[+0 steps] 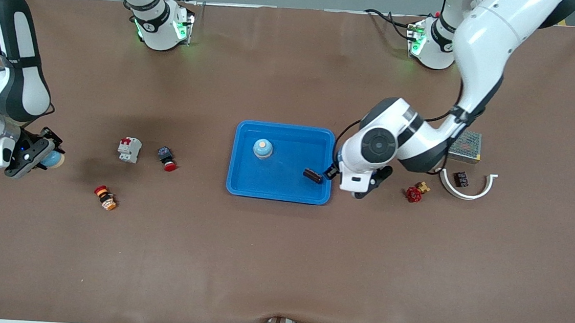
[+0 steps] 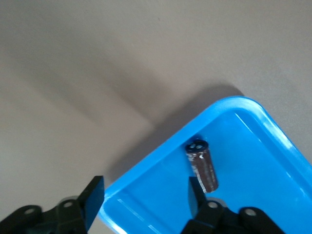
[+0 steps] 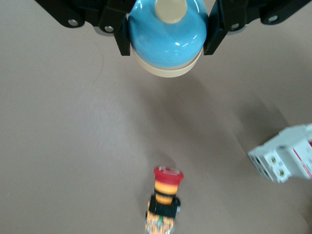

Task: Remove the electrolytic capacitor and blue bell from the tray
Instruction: 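Carry the bell with the right gripper while the left gripper reaches the capacitor, then grasp the second capacitor with the left gripper while the right gripper holds the bell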

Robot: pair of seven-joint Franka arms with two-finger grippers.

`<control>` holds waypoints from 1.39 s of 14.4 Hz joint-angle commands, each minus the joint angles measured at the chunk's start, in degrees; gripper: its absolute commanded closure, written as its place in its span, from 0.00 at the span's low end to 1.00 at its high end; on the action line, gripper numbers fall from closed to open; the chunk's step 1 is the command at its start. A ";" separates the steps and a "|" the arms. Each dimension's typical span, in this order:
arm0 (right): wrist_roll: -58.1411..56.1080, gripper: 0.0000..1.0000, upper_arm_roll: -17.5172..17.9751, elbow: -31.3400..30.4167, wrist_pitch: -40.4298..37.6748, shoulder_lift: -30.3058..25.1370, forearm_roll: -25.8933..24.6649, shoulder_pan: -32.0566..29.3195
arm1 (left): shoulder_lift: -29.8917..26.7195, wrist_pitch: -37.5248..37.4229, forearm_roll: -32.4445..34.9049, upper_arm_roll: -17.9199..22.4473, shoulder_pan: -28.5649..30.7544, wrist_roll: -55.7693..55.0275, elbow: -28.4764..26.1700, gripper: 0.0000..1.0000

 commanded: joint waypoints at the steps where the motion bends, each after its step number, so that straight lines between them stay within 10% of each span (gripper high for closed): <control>1: -1.24 0.59 1.37 -3.68 2.13 -1.86 0.82 -1.43 | 2.70 1.81 0.19 5.11 -6.56 -5.92 3.27 0.26; 14: -1.33 0.59 1.63 -11.68 15.58 1.04 3.19 -0.99 | 9.92 11.57 0.19 11.54 -15.11 -18.07 7.94 0.41; 20: -1.33 0.59 1.98 -12.39 16.81 2.97 5.65 -0.91 | 9.92 11.66 0.28 12.42 -15.99 -17.55 7.94 0.93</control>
